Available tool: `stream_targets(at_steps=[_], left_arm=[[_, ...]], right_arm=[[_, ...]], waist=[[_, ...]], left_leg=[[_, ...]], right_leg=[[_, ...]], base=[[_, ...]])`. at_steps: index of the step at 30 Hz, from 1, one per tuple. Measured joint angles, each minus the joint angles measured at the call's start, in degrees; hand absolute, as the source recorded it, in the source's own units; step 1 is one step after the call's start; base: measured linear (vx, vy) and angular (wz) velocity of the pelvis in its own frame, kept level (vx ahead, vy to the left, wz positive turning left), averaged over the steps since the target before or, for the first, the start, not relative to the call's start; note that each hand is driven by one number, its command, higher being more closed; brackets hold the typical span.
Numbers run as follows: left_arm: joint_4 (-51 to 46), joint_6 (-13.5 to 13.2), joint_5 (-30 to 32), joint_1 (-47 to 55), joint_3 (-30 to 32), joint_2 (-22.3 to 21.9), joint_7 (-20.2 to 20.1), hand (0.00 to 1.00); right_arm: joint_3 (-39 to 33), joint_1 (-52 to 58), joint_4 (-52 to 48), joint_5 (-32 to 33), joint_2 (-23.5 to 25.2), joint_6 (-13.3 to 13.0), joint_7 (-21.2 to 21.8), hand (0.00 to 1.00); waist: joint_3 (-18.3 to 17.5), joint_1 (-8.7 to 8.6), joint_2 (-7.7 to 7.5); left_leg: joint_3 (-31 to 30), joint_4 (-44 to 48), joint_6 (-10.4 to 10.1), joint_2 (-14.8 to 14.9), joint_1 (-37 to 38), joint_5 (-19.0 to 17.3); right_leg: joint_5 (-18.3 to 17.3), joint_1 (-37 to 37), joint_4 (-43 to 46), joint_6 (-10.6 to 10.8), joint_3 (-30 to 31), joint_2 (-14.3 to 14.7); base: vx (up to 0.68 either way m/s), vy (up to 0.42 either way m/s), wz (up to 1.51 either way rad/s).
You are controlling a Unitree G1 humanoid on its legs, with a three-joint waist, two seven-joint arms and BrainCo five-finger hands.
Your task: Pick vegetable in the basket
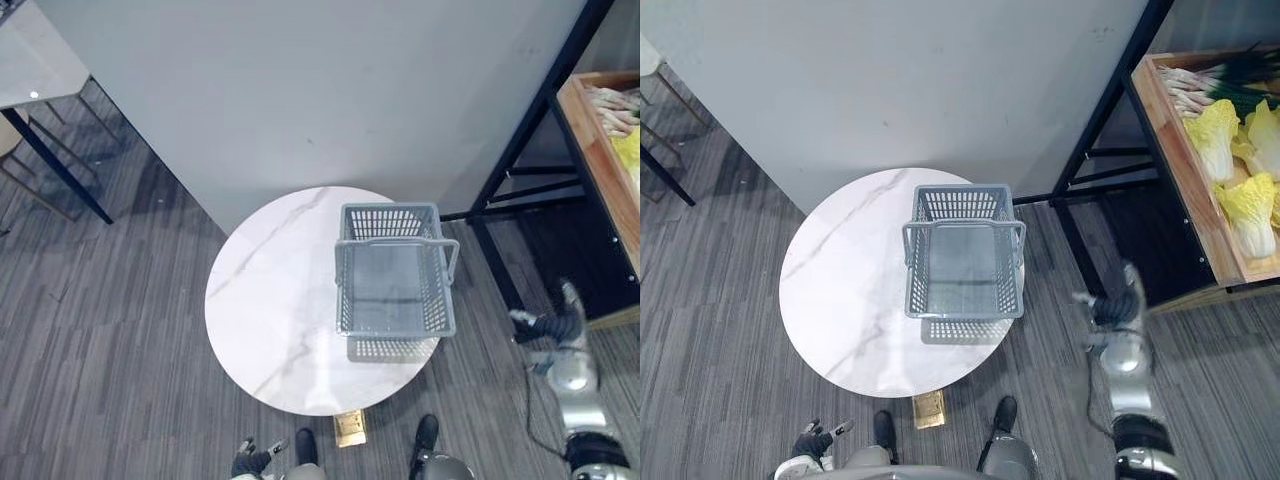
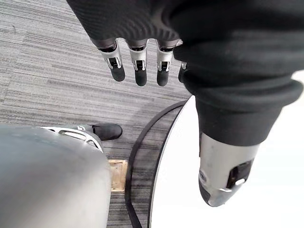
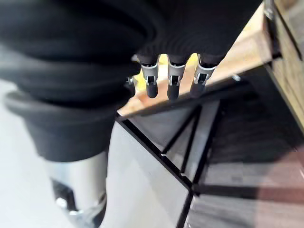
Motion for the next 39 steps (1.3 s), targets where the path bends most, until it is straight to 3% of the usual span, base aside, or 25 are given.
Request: stream_targets(at_steps=[3, 8, 14, 19, 24, 39], left_arm=[[-0.61, -0.01, 0.52, -0.24, 0.01, 0.4, -0.02, 0.0], [-0.94, 0.14, 0.55, -0.16, 0.06, 1.07, -0.06, 0.0], [-1.29, 0.25, 2.71, -0.18, 0.05, 1.12, -0.38, 0.0], [-1.63, 0.23, 2.72, -0.26, 0.05, 1.18, -1.12, 0.0], [-1.55, 0.2, 2.68, -0.94, 0.06, 1.3, -1.12, 0.0], [-0.3, 0.09, 1.75, -3.63, -0.34, 1.75, -1.02, 0.0]], right_arm=[[3.93, -3.07, -6.76, -4.75, -4.93, 0.06, -0.49, 0.0], [13.46, -5.94, -11.11, -8.7, -7.45, -0.33, 2.51, 0.0], [28.2, -15.09, -10.83, -9.17, -10.38, -1.7, 8.58, 0.0], [35.31, -25.14, -6.24, -9.18, -10.8, -2.5, 10.96, 0.0], [39.72, -32.9, -0.91, -9.23, -10.77, -2.14, 11.94, 0.0], [39.99, -45.82, 14.0, -10.92, -9.89, 0.47, 11.72, 0.0]], waist=[[1.1, 0.03, -0.45], [1.82, 0.46, -1.48], [2.9, 1.98, -1.53], [4.11, 3.45, -1.81], [5.38, 4.96, -2.17], [8.95, 6.63, -2.41]], left_leg=[[0.0, -0.02, 1.53, -0.09, -1.12, -1.41], [-0.13, -0.02, 1.72, -1.3, -1.93, -1.37], [-1.02, -0.02, 2.37, -1.67, -2.25, -0.88], [-1.7, 0.0, 2.62, -1.87, -2.34, -0.68], [-3.03, 0.0, 2.96, -1.99, -2.94, -0.43], [-5.09, 0.01, 3.29, -1.93, -4.73, 0.05]], right_leg=[[0.83, -1.18, -0.32, 0.38, 0.21, 0.02], [2.27, -1.44, -1.67, 1.1, 0.71, -0.95], [3.11, -1.14, -2.03, 0.57, 0.29, -1.17], [3.39, -0.76, -2.1, 0.52, -0.3, -1.28], [3.39, -0.49, -2.12, 0.51, -1.23, -1.43], [3.39, -0.79, -2.2, 0.51, -2.95, -1.4]], base=[[-0.11, 0.016, -0.02], [-0.05, 0.024, 0.03], [0.02, 0.0, 0.04], [0.05, 0.004, 0.08], [0.04, 0.005, 0.11], [0.02, 0.005, 0.06]])
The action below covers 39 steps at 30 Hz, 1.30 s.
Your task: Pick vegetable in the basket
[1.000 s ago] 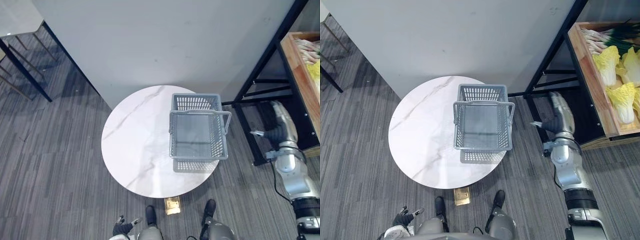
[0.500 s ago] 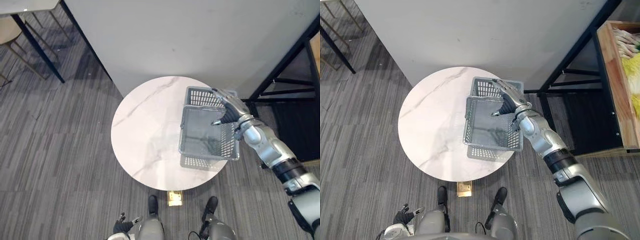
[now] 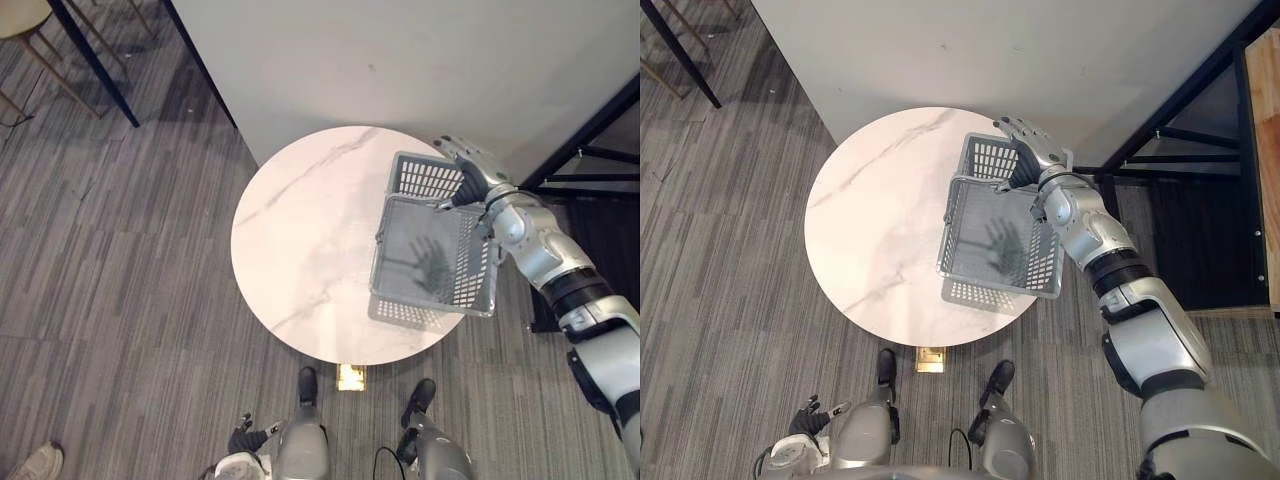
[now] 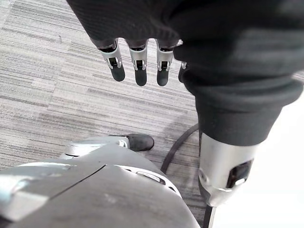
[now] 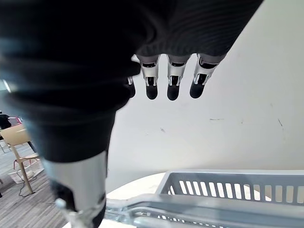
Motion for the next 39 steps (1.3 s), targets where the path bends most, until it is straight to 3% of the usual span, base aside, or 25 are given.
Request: stream_targets(at_steps=[13, 22, 30, 31, 39], left_arm=[[-0.2, -0.09, -0.19, -0.81, -1.55, 0.45, 0.11, 0.0], [-1.38, -0.04, -0.17, -0.42, -1.53, 0.9, 0.07, 0.0], [-1.79, -0.04, -0.16, -0.13, -1.56, 0.96, -0.02, 0.0], [-1.82, -0.05, -0.16, -0.13, -1.57, 0.95, -0.03, 0.0], [-1.8, -0.1, -0.17, -0.13, -1.9, 1.0, 0.03, 0.0]], right_arm=[[-2.98, -0.86, 6.82, 0.0, 1.5, 1.0, -0.47, 0.0], [-3.2, 3.92, 1.74, -0.45, 0.58, 0.76, -0.47, 0.0], [-3.47, 5.58, 1.6, -0.43, -1.96, 0.66, -0.5, 0.0], [-3.47, 5.67, 1.61, -0.44, -1.95, 0.66, -0.49, 1.0], [-4.05, 5.41, 3.3, -0.52, -1.81, 0.6, -1.15, 1.0]], waist=[[3.67, -0.11, -0.49], [4.3, -1.48, -1.29], [4.32, -1.63, -1.34], [4.32, -1.59, -1.34], [4.32, -1.41, -1.33]], left_leg=[[-1.04, 0.0, 0.15, -1.02, -0.69, 0.25], [-0.55, 0.0, 0.14, -1.09, -1.13, 0.24], [0.74, 0.0, 0.14, -1.09, -1.03, 0.22], [0.95, 0.0, 0.14, -1.09, -1.09, 0.22], [1.38, -0.01, 0.14, -1.1, -1.08, 0.22]], right_leg=[[0.02, -0.24, 0.03, 0.03, -0.58, -0.92], [0.23, -1.36, 0.15, 0.34, 0.44, -1.01], [0.3, -2.52, 0.71, 0.41, 1.97, -1.03], [0.3, -2.84, 0.88, 0.4, 2.23, -1.06], [0.46, -3.13, 0.93, 0.32, 2.69, -1.05]], base=[[0.03, 0.014, 0.04], [0.03, 0.007, -0.05], [0.02, 0.007, -0.08], [0.02, 0.006, -0.08], [0.01, 0.002, -0.03]])
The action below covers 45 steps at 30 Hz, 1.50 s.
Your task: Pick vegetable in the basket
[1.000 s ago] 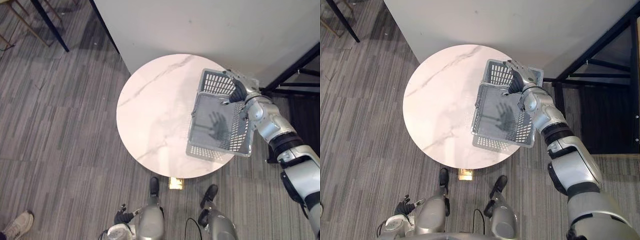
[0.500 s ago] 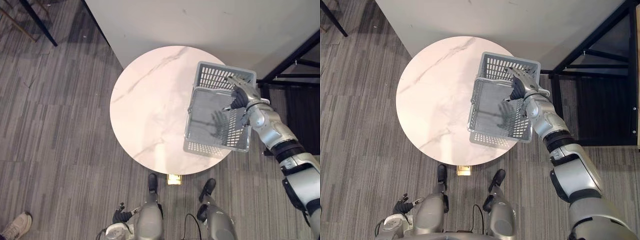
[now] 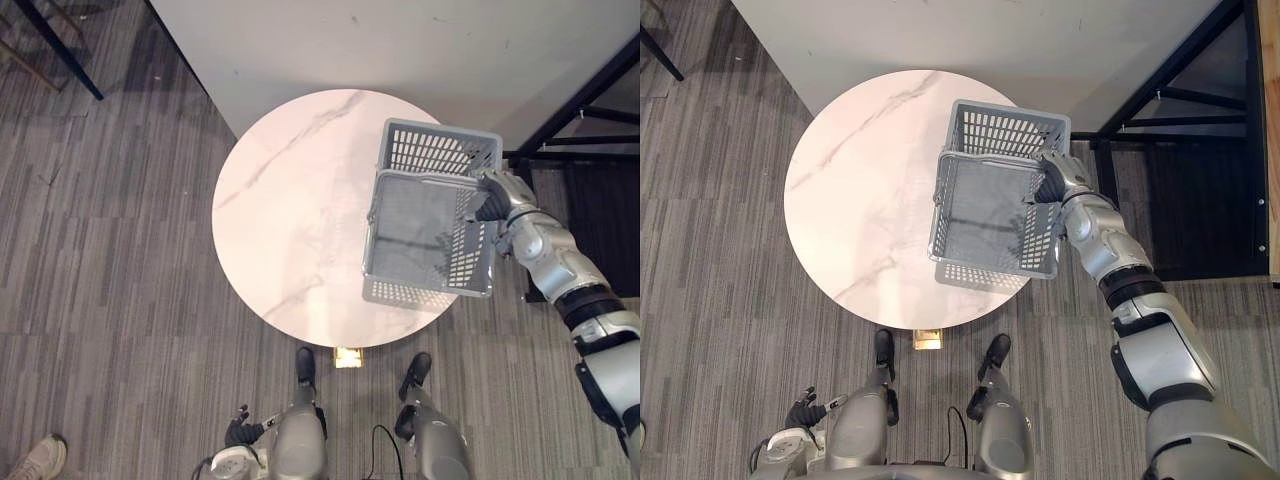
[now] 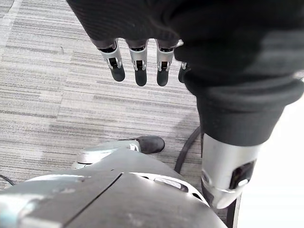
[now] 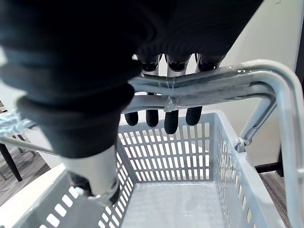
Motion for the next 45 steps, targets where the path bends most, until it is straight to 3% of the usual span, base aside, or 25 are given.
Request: stream_targets(at_steps=[16, 17, 18, 19, 23, 36, 43, 45], left_arm=[[0.15, -0.5, -0.05, -0.41, -1.73, 0.04, 1.22, 0.0], [0.47, -0.44, -0.05, -0.77, -1.76, 0.06, 1.33, 0.0], [0.54, -0.42, -0.04, -0.86, -1.76, 0.07, 1.38, 0.0], [0.54, -0.41, -0.04, -0.92, -1.81, 0.07, 1.45, 0.0], [0.53, -0.37, -0.04, -1.44, -2.05, 0.02, 1.67, 0.0], [0.42, 0.04, 0.02, -1.44, -2.21, 0.01, 2.05, 0.0], [0.34, 0.84, 0.61, -1.0, -1.63, 0.46, 1.87, 0.0], [0.13, 1.09, 1.17, -0.24, -0.88, 0.88, 1.62, 0.0]], right_arm=[[0.73, -5.21, 6.53, -2.11, 2.34, 0.35, -0.02, 1.0], [1.33, -5.94, 7.05, -2.11, 2.38, 0.33, 0.0, 0.0], [1.38, -6.35, 7.51, -2.14, 2.55, 0.32, 0.02, 0.0], [1.4, -6.9, 8.21, -2.18, 2.81, 0.4, 0.03, 1.0], [1.73, -7.33, 8.37, -2.18, 2.87, 0.59, 0.1, 1.0], [3.52, -6.17, 7.7, -2.44, 4.93, 0.47, 0.23, 1.0], [4.55, 6.64, -9.11, -2.15, 2.99, -0.17, 2.76, 1.0], [5.55, 10.7, -14.25, -2.14, 2.32, -0.76, 3.41, 1.0]], waist=[[0.52, 0.39, 0.91], [0.53, 0.5, 0.92], [0.53, 0.55, 0.93], [0.56, 0.58, 0.99], [0.61, 1.57, 1.07], [0.64, 1.49, 0.9], [0.13, 0.96, -0.45], [-0.43, -0.06, -1.39]], left_leg=[[-0.86, -0.02, 0.0, -0.06, -0.45, 0.0], [-0.83, -0.02, 0.01, -0.03, -0.49, 0.01], [-0.81, -0.02, 0.01, -0.01, -0.51, 0.01], [-0.84, -0.02, 0.01, 0.03, -0.55, 0.01], [-0.84, -0.02, 0.01, 0.28, -0.56, 0.02], [-0.75, -0.02, -0.01, -0.02, 0.91, 0.0], [0.42, -0.02, -0.18, 0.19, 3.39, -0.29], [0.67, -0.02, -0.24, 0.24, 4.1, -0.4]], right_leg=[[0.2, -0.01, -0.5, -0.15, -0.34, 0.04], [0.44, 0.05, -0.84, -0.18, -0.32, 0.12], [0.49, 0.04, -0.91, -0.2, -0.29, 0.16], [0.5, 0.04, -0.91, -0.2, -0.31, 0.2], [0.6, 0.07, -0.97, -0.34, -0.3, 0.44], [0.71, 1.57, -1.15, -0.37, -0.26, 0.22], [0.75, 3.35, -1.31, -0.3, 0.78, 0.45], [0.75, 3.91, -1.42, -0.29, 1.01, 0.53]], base=[[0.03, 0.001, 0.01], [0.0, 0.0, 0.0], [0.0, 0.0, 0.0], [0.0, 0.0, 0.0], [0.0, 0.0, 0.0], [0.0, 0.0, 0.0], [0.02, 0.005, -0.07], [0.02, 0.005, -0.07]])
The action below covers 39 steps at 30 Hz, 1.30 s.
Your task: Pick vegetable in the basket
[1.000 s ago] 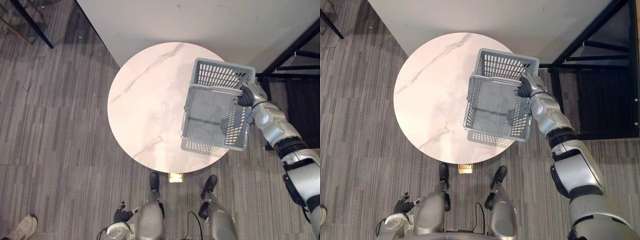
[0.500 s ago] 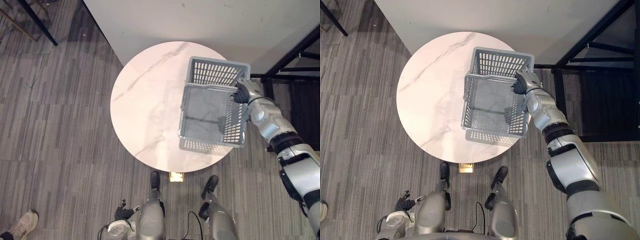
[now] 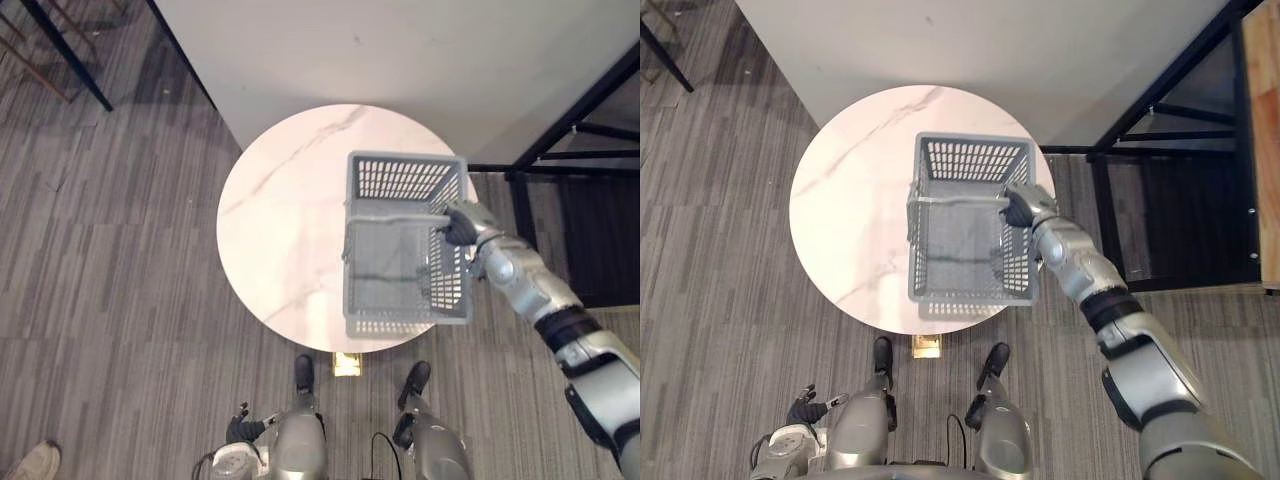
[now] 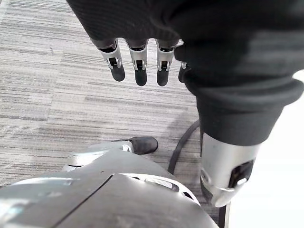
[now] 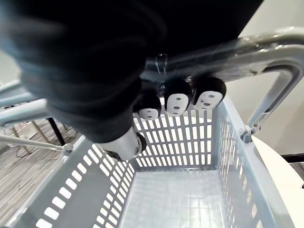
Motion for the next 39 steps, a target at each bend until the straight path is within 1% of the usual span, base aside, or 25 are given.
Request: stream_targets(at_steps=[3, 5, 6, 9, 11, 16, 18, 20, 22, 24, 25, 26, 27, 28, 29, 30, 31, 32, 33, 34, 35, 36, 37, 38, 39], left_arm=[[0.16, 0.31, 0.96, 1.76, 0.47, 1.12, -1.15, 0.0], [0.6, 0.57, 1.89, 2.37, 1.31, 1.37, -1.95, 0.0], [0.6, 1.09, 2.34, 3.35, 1.48, 1.4, -2.11, 0.0], [1.63, 1.27, 3.51, 4.36, 1.53, 1.24, -2.51, 0.0], [2.63, 1.43, 4.01, 4.47, 1.91, 1.25, -3.01, 0.0], [2.77, 1.5, 4.11, 6.18, 2.9, 0.84, -4.35, 0.0], [2.81, 1.54, 4.1, 6.85, 3.7, 0.72, -4.48, 0.0], [2.81, 1.53, 4.1, 7.06, 4.1, 0.64, -4.49, 0.0], [2.79, 1.52, 4.1, 7.2, 4.17, 0.66, -4.53, 0.0], [2.78, 1.52, 4.12, 6.83, 4.13, 1.0, -4.55, 0.0], [2.79, 1.54, 4.13, 6.64, 4.09, 1.12, -4.58, 0.0], [2.78, 1.53, 4.6, 6.21, 4.15, 1.45, -4.58, 0.0], [2.74, 1.53, 5.08, 6.0, 4.24, 1.52, -4.57, 0.0], [2.61, 1.48, 6.3, 5.22, 4.86, 1.61, -4.56, 0.0], [3.6, 1.46, 6.68, 5.59, 5.74, 0.95, -4.57, 0.0], [4.53, 1.55, 7.76, 5.34, 6.42, 0.72, -4.52, 0.0], [4.22, 1.52, 8.17, 5.7, 5.95, 0.8, -4.47, 0.0], [3.96, 1.7, 8.54, 5.81, 5.74, 0.92, -4.51, 0.0], [3.73, 1.71, 8.54, 5.9, 5.8, 0.96, -4.45, 0.0], [3.88, 2.12, 8.55, 5.27, 5.86, 1.54, -4.59, 0.0], [4.67, 2.35, 8.59, 5.49, 6.26, 0.68, -4.66, 0.0], [4.87, 2.32, 8.57, 5.46, 6.86, 0.22, -4.86, 0.0], [4.87, 2.26, 8.55, 5.52, 6.85, -0.14, -5.05, 0.0], [4.97, 2.44, 8.51, 5.57, 6.37, 0.07, -5.32, 0.0], [4.95, 2.45, 8.51, 5.64, 6.3, 0.2, -5.45, 0.0]], right_arm=[[0.26, 8.54, -9.35, 2.11, -2.88, -1.84, 2.11, 1.0], [0.28, 11.92, -13.32, 4.67, -4.93, -2.96, 3.86, 1.0], [0.31, 14.64, -16.91, 6.92, -7.38, -3.56, 4.91, 1.0], [0.32, 18.85, -22.18, 9.63, -11.95, -5.28, 7.48, 1.0], [0.31, 20.56, -24.12, 10.28, -13.42, -6.07, 8.62, 1.0], [0.25, 25.01, -25.12, 12.34, -13.56, -6.93, 10.47, 1.0], [0.23, 27.2, -25.17, 12.53, -13.4, -6.94, 10.56, 1.0], [-0.47, 29.94, -25.38, 12.51, -13.27, -6.95, 10.62, 1.0], [-2.96, 33.86, -25.88, 12.51, -12.75, -6.98, 10.67, 1.0], [-7.13, 38.05, -27.57, 12.37, -11.6, -6.94, 10.7, 1.0], [-8.28, 38.58, -27.64, 12.37, -10.98, -6.94, 10.7, 1.0], [-10.65, 39.5, -27.66, 12.05, -9.21, -6.75, 10.49, 1.0], [-11.2, 39.59, -27.8, 11.61, -8.54, -6.61, 10.41, 1.0], [-11.49, 39.21, -28.59, 10.91, -7.46, -5.95, 10.21, 1.0], [-11.17, 38.3, -28.62, 9.71, -6.15, -5.41, 10.2, 1.0], [-10.57, 38.36, -28.57, 8.87, -5.17, -5.12, 10.17, 1.0], [-10.14, 38.35, -28.51, 8.88, -5.28, -5.24, 10.17, 1.0], [-9.98, 37.78, -27.85, 8.91, -5.12, -5.4, 10.16, 1.0], [-9.73, 36.8, -27.14, 8.9, -4.92, -5.4, 10.16, 1.0], [-9.28, 34.5, -26.13, 8.87, -4.68, -5.23, 10.22, 1.0], [-8.58, 32.84, -24.87, 8.89, -4.21, -5.18, 10.3, 1.0], [-8.49, 32.6, -24.82, 8.93, -4.01, -5.16, 10.34, 1.0], [-8.45, 32.61, -24.75, 8.99, -3.79, -5.23, 10.33, 1.0], [-8.27, 32.56, -24.75, 8.99, -3.34, -5.23, 10.33, 1.0], [-8.13, 32.56, -24.75, 9.0, -3.18, -5.23, 10.33, 1.0]], waist=[[-2.98, -1.08, -2.22], [-4.72, -1.6, -3.03], [-6.28, -1.97, -3.26], [-8.82, -2.52, -3.15], [-10.01, -3.08, -3.21], [-11.8, -3.32, -2.87], [-12.06, -3.25, -2.78], [-12.11, -3.22, -2.77], [-12.11, -3.37, -2.73], [-12.15, -3.47, -3.01], [-12.13, -3.57, -3.13], [-12.19, -4.32, -3.18], [-12.17, -4.98, -3.36], [-11.86, -5.26, -3.74], [-11.99, -3.82, -2.29], [-11.79, -4.63, -1.12], [-11.86, -5.08, -1.08], [-11.85, -4.94, -1.39], [-12.41, -4.51, -2.27], [-12.45, -4.1, -2.61], [-13.14, -2.58, -0.82], [-13.11, -2.48, -0.71], [-13.06, -3.29, -0.57], [-13.58, -3.28, -1.32], [-13.92, -3.19, -1.81]], left_leg=[[0.95, 0.0, -0.14, 0.13, 0.43, -0.29], [1.76, 0.0, -0.22, 0.18, 1.3, -0.55], [2.24, 0.0, -0.25, 0.19, 1.95, -0.84], [3.4, -0.01, -0.4, 0.23, 3.2, -1.36], [4.13, -0.01, -0.42, 0.35, 3.93, -1.58], [6.68, 0.0, -0.63, 0.36, 7.3, -2.71], [7.25, 1.28, -1.01, 0.65, 8.77, -4.17], [7.78, 8.28, -1.06, 2.36, 7.76, -8.53], [7.89, 12.15, -1.08, 3.34, 7.96, -10.83], [9.33, 15.89, -0.82, 3.57, 6.67, -12.94], [10.13, 16.81, -0.73, 3.43, 5.94, -13.57], [12.45, 18.98, 0.43, 3.24, 3.66, -15.21], [13.19, 19.86, 0.88, 2.98, 2.63, -15.53], [15.01, 20.08, 2.9, 2.17, 1.66, -15.8], [19.78, 18.0, 5.05, 4.33, 2.11, -14.8], [23.53, 16.29, 5.43, 5.67, 3.24, -13.63], [24.91, 15.39, 5.44, 5.62, 4.5, -13.18], [28.67, 15.89, 6.09, 5.52, 6.01, -13.52], [30.93, 16.83, 6.62, 5.69, 6.29, -14.1], [35.27, 19.36, 6.07, 5.81, 6.81, -15.59], [40.55, 17.16, 5.81, 8.31, 7.92, -14.73], [43.1, 16.3, 5.83, 8.33, 8.46, -14.03], [46.3, 15.31, 5.56, 7.65, 10.01, -13.26], [49.75, 15.0, 4.93, 7.02, 10.73, -12.77], [51.25, 15.02, 4.7, 6.89, 10.77, -12.53]], right_leg=[[0.37, 0.3, -1.07, 0.41, 0.94, 0.34], [0.43, 0.69, -1.32, 0.49, 1.73, 0.47], [0.44, 1.06, -1.46, 0.51, 2.21, 0.52], [0.41, 1.52, -1.51, 0.55, 3.24, 0.62], [0.4, 1.73, -1.51, 0.56, 4.0, 0.78], [0.17, 3.36, -1.54, 0.85, 6.43, 0.99], [-0.08, 5.06, -1.43, 0.93, 6.95, 1.1], [-2.62, 5.05, 2.88, 0.97, 8.08, 1.09], [-5.06, 4.47, 7.85, 0.97, 8.7, 0.87], [-5.51, 1.97, 11.06, 1.17, 10.92, 0.31], [-5.0, 0.99, 11.21, 1.9, 12.06, 0.17], [-2.16, -2.23, 11.25, 4.69, 14.96, -0.03], [-0.02, -3.88, 11.16, 5.34, 15.58, -0.04], [6.76, -7.34, 9.29, 5.42, 15.83, 0.46], [11.27, -7.76, 5.89, 0.48, 14.38, 2.08], [1.18, -8.1, 17.32, -7.85, 5.66, 2.13], [-4.83, -7.62, 24.72, -10.15, 0.72, 0.4], [-11.31, -5.78, 33.8, -8.81, -5.38, -3.12], [-12.18, -5.27, 34.96, -9.0, -7.35, -4.45], [-10.23, -5.67, 31.49, -10.11, -9.98, -2.98], [-7.04, -3.52, 21.84, -9.67, -7.93, 2.07], [-9.13, -3.0, 23.38, -11.39, -9.17, 1.77], [-13.34, -1.34, 28.02, -10.34, -11.77, -1.07], [-14.42, 1.03, 25.68, -6.04, -12.89, -2.93], [-14.28, 1.94, 23.06, -4.9, -12.89, -3.28]], base=[[0.02, 0.001, -0.13], [0.03, 0.001, -0.21], [0.02, 0.002, -0.19], [0.01, 0.002, -0.21], [0.01, -0.003, -0.21], [0.01, -0.003, -0.25], [0.02, -0.002, -0.18], [-0.01, -0.003, -0.2], [-0.01, 0.022, -0.11], [-0.02, 0.069, -0.37], [-0.11, 0.133, -0.71], [-0.14, 0.137, -0.67], [-0.23, 0.209, -1.06], [-0.22, 0.168, -1.42], [-0.33, 0.187, -1.82], [-0.23, 0.128, -1.48], [-0.21, 0.132, -1.39], [-0.09, 0.085, -1.23], [-0.17, 0.072, -1.76], [-0.22, -0.013, -2.06], [-0.21, -0.015, -2.03], [-0.16, -0.02, -1.87], [-0.09, -0.022, -1.57], [-0.08, -0.068, -1.53], [-0.07, -0.18, -1.44]])
